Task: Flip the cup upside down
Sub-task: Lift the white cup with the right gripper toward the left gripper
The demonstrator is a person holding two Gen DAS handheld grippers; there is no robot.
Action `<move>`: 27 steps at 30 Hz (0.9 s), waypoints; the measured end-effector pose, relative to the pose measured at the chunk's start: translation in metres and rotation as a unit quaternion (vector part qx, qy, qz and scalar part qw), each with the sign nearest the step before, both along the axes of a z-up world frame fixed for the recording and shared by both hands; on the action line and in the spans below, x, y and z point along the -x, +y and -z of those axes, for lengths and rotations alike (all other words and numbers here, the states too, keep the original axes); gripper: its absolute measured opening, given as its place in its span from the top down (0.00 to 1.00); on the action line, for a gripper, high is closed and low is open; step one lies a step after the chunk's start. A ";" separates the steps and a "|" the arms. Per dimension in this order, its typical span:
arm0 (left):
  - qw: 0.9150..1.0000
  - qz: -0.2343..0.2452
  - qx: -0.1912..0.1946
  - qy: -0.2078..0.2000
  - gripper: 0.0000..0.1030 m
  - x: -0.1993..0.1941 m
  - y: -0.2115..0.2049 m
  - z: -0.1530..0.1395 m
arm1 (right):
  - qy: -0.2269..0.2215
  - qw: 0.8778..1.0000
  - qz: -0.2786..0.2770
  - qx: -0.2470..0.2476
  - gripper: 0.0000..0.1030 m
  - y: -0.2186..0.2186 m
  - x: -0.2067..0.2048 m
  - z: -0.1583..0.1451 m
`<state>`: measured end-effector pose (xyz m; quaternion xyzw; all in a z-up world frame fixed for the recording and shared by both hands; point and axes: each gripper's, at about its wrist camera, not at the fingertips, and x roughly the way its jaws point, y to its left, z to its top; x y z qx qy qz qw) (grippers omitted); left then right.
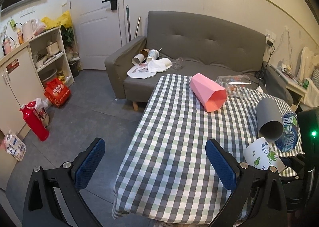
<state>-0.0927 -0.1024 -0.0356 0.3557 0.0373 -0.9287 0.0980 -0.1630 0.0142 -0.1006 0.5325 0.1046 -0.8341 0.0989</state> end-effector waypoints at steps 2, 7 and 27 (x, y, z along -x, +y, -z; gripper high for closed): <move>1.000 -0.002 0.002 -0.001 0.00 -0.001 0.001 -0.003 | 0.003 1.000 0.003 0.014 0.29 0.005 -0.002 -0.003; 1.000 -0.004 0.018 0.003 0.00 -0.006 0.008 -0.016 | 0.024 0.998 0.003 0.055 0.21 0.019 -0.012 -0.026; 0.983 0.116 0.031 -0.138 0.00 0.041 0.147 -0.012 | 0.092 0.994 -0.002 0.050 0.20 0.150 -0.033 -0.088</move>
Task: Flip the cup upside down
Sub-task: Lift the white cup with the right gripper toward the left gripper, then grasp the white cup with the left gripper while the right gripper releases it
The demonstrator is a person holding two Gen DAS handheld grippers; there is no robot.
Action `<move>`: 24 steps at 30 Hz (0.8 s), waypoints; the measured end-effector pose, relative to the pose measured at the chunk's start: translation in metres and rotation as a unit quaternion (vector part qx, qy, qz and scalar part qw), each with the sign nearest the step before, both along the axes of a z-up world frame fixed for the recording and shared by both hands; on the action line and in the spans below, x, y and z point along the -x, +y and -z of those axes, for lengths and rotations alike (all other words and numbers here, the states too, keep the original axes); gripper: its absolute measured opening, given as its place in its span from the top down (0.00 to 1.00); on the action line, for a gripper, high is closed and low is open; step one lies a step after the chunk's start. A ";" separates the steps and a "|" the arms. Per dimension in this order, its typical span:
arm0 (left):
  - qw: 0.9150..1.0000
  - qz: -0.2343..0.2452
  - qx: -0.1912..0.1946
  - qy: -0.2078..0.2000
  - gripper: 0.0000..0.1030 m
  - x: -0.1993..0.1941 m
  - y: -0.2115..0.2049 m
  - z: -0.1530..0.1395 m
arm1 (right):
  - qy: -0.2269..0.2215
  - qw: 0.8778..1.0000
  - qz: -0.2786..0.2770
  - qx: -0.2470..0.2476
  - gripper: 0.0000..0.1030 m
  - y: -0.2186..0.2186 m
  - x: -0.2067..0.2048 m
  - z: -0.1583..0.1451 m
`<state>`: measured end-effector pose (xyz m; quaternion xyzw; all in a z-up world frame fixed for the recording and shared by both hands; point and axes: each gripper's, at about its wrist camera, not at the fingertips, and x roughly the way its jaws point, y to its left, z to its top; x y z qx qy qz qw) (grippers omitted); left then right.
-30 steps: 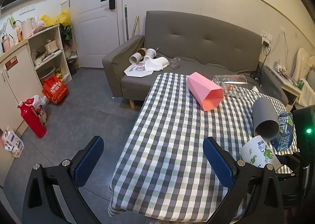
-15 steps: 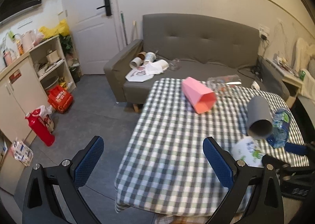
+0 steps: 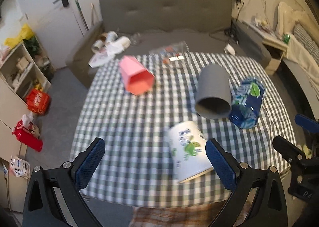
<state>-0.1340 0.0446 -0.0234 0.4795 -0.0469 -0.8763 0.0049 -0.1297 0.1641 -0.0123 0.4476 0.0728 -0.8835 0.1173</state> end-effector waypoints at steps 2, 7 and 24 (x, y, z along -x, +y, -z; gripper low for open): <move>0.999 -0.006 -0.007 -0.034 0.00 0.012 0.003 0.010 | -0.004 1.000 -0.004 0.001 0.20 0.003 0.005 0.008; 0.992 -0.043 -0.043 -0.113 0.00 0.045 -0.004 0.031 | -0.015 1.000 -0.011 0.013 0.20 0.003 0.016 0.025; 0.966 -0.012 -0.108 -0.233 0.36 0.070 0.010 0.074 | -0.040 0.999 -0.011 0.021 0.20 -0.001 0.031 0.049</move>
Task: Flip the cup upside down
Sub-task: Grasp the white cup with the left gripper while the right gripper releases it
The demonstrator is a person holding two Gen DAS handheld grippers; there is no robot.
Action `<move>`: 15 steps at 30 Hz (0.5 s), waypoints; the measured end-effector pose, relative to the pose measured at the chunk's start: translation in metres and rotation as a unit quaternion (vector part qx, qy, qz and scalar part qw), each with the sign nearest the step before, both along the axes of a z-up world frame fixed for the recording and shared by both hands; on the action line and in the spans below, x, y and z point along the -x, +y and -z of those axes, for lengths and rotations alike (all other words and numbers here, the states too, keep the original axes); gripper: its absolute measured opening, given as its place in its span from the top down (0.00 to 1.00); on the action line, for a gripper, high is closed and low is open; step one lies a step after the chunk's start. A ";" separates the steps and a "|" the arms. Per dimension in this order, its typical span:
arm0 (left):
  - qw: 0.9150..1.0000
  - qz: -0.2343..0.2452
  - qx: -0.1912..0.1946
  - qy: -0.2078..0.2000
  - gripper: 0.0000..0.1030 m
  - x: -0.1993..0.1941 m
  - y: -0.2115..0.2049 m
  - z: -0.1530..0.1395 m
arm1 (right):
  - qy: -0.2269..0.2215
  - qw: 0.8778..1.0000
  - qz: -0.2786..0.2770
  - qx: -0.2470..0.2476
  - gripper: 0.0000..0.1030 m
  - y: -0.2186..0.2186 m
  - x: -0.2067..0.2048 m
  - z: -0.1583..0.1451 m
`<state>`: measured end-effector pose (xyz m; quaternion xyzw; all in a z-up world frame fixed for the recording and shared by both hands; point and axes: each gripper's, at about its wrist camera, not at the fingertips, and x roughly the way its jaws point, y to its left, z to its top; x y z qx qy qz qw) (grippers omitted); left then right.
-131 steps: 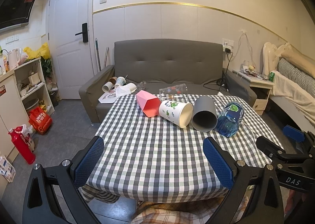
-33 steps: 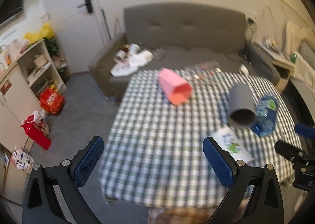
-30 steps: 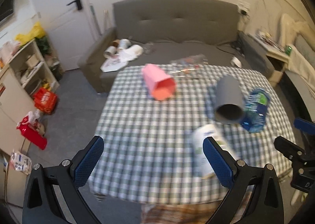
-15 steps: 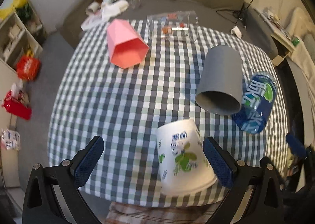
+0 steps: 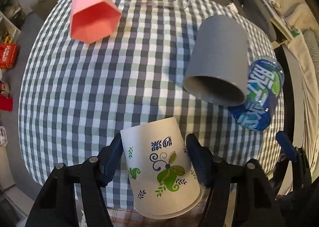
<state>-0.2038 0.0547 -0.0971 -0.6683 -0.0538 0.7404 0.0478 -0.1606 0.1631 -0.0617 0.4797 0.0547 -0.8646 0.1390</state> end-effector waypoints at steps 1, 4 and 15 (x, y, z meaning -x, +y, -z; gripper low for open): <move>1.000 0.001 -0.003 0.006 0.37 -0.002 0.000 -0.004 | 0.001 1.000 0.000 -0.001 0.20 0.000 -0.001 0.000; 0.999 0.005 -0.005 0.032 0.37 -0.010 -0.003 -0.020 | 0.002 1.000 0.000 -0.001 0.20 -0.002 -0.005 -0.002; 0.974 0.009 0.057 0.218 0.37 -0.015 -0.016 -0.070 | 0.026 1.000 0.000 -0.004 0.20 -0.005 -0.022 -0.012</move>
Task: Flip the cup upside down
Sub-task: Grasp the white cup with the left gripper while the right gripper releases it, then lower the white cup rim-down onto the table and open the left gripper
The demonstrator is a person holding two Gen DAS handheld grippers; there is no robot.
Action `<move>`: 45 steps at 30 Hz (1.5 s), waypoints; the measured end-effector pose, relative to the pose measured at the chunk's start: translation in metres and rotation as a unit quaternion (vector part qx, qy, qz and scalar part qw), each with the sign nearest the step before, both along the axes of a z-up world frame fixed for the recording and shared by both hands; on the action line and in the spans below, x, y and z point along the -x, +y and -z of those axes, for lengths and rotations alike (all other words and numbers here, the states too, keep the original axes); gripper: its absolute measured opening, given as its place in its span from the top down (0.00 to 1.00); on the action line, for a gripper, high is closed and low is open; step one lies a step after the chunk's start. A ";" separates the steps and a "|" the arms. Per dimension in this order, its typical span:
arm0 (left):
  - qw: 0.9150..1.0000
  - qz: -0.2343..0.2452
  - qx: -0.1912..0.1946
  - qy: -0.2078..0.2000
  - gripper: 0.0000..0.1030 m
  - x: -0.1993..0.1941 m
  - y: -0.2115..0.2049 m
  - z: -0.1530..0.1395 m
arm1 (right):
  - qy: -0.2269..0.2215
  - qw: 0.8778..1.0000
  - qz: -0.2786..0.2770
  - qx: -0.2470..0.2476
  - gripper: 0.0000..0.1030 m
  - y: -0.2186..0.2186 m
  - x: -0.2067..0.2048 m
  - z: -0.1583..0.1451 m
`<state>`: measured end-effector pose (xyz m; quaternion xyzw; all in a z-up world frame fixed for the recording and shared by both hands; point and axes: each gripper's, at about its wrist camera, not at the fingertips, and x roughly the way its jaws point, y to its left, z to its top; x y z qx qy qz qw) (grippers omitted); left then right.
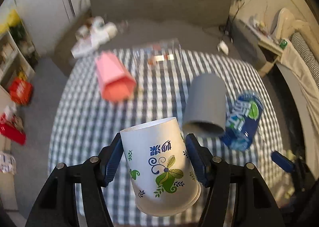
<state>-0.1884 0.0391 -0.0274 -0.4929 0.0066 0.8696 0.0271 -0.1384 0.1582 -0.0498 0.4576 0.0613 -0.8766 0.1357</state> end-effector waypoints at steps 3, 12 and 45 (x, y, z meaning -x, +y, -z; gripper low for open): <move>0.997 -0.004 0.044 0.069 0.37 -0.002 0.008 0.011 | 0.001 1.000 0.005 0.003 0.20 0.001 -0.002 0.003; 0.985 -0.008 0.081 0.151 0.37 -0.015 -0.004 0.037 | -0.010 1.000 0.005 -0.004 0.20 -0.002 0.001 0.016; 0.991 0.001 0.038 0.125 0.21 -0.040 -0.016 0.058 | -0.006 1.000 0.008 -0.012 0.20 -0.008 -0.012 0.009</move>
